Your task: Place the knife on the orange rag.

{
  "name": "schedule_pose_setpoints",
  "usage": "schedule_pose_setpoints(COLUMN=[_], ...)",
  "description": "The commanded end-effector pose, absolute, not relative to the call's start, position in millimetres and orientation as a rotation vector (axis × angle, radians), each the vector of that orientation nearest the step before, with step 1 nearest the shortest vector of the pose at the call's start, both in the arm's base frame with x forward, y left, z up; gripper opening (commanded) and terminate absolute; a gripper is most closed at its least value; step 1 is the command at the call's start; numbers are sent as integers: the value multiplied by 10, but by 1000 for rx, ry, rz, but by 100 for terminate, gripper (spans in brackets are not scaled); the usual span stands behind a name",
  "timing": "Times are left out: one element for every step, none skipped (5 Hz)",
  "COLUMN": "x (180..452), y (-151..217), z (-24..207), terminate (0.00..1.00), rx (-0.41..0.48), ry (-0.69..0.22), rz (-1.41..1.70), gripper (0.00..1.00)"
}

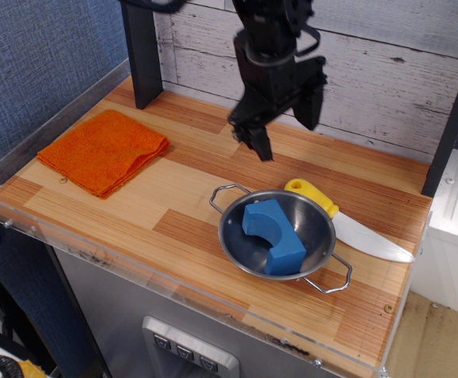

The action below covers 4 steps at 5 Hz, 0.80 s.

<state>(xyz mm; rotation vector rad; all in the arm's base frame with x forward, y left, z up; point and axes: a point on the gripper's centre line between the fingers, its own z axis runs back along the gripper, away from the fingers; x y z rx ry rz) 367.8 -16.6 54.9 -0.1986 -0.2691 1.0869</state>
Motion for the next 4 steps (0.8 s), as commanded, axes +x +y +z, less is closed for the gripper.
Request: schedule_pose_setpoints(x=[3772,3703,3588,3532], y=[-394,-449,-495,-543], z=[475,436,405,413], terminate=[0,0,0,0], rx=[-184,-160,-146,-146], ry=[-290,-260,-241,-230], rz=[1037,1009,983,963], gripper=[100,100,100,100])
